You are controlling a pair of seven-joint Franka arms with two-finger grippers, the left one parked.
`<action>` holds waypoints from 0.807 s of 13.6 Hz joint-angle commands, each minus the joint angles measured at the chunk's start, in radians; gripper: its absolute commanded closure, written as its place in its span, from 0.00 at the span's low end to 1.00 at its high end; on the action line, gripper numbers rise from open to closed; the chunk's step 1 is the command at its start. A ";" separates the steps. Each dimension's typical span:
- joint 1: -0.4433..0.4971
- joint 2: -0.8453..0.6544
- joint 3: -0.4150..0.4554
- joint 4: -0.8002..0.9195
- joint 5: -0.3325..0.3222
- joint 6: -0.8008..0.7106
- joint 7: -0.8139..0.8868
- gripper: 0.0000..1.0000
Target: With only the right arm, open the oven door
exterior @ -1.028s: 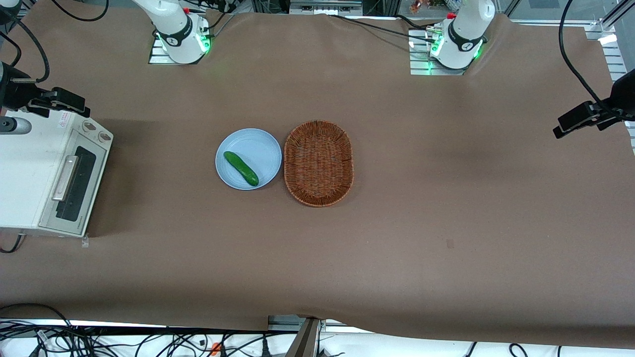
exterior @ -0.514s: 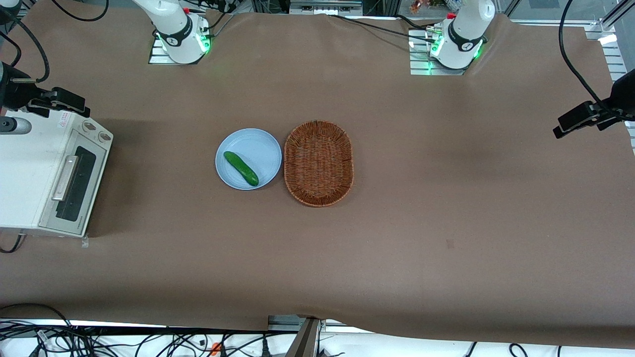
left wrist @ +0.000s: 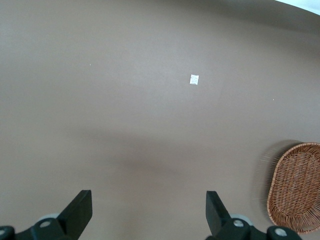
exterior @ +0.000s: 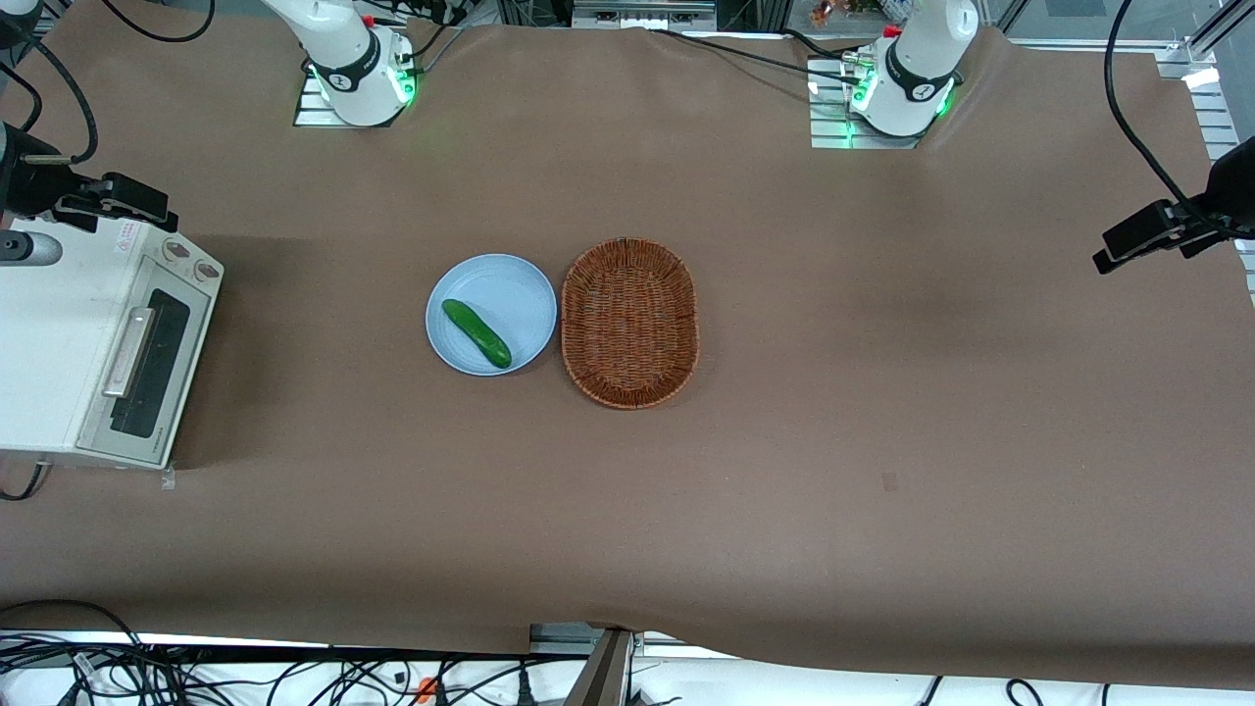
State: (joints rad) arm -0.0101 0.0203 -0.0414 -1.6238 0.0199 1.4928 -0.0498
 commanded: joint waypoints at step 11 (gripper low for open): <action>0.001 0.026 0.012 -0.010 -0.051 -0.040 -0.004 1.00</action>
State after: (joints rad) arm -0.0073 0.0575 -0.0324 -1.6261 -0.0171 1.4638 -0.0502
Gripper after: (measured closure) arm 0.410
